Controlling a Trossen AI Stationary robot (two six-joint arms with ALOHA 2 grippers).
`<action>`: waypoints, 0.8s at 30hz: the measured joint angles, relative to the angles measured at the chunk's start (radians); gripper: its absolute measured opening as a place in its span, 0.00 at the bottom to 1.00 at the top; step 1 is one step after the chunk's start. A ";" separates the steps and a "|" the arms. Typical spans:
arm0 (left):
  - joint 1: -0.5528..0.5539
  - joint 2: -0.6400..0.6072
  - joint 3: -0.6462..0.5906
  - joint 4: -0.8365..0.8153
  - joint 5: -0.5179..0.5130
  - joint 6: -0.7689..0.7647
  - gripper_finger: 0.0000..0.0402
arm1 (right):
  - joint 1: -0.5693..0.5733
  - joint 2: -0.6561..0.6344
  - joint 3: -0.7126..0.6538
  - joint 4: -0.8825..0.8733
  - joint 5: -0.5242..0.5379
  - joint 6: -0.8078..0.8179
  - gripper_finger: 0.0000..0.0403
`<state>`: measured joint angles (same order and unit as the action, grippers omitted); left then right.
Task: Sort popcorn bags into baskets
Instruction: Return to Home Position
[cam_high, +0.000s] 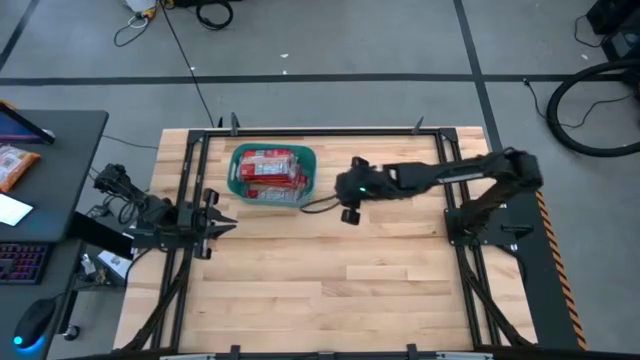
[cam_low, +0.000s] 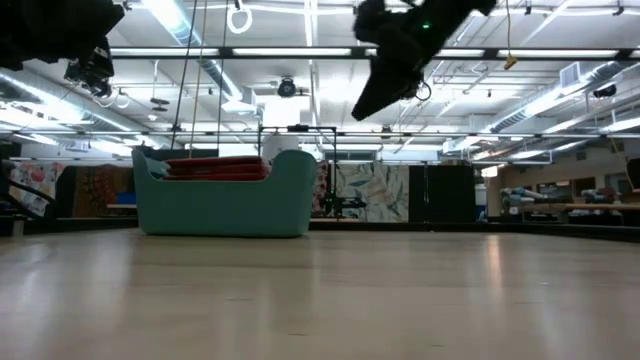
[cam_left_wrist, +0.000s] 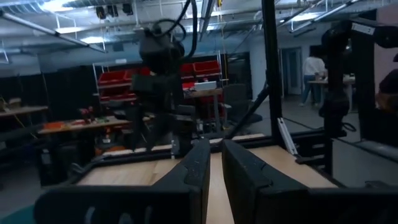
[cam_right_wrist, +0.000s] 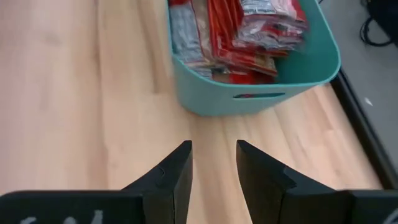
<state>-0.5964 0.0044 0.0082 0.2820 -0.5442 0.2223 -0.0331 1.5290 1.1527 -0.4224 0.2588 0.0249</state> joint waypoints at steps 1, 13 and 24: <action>0.000 0.000 0.000 0.001 -0.001 0.015 0.12 | 0.007 -0.030 -0.043 0.045 0.000 0.020 0.32; 0.000 0.002 -0.001 -0.056 -0.003 0.068 0.12 | 0.080 -0.324 -0.494 0.521 -0.001 0.259 0.32; 0.158 0.001 -0.001 -0.027 0.318 -0.089 0.12 | 0.113 -0.521 -0.810 0.901 0.072 0.396 0.32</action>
<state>-0.4385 0.0055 0.0074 0.2550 -0.2266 0.1335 0.0799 1.0079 0.3429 0.4788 0.3312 0.4212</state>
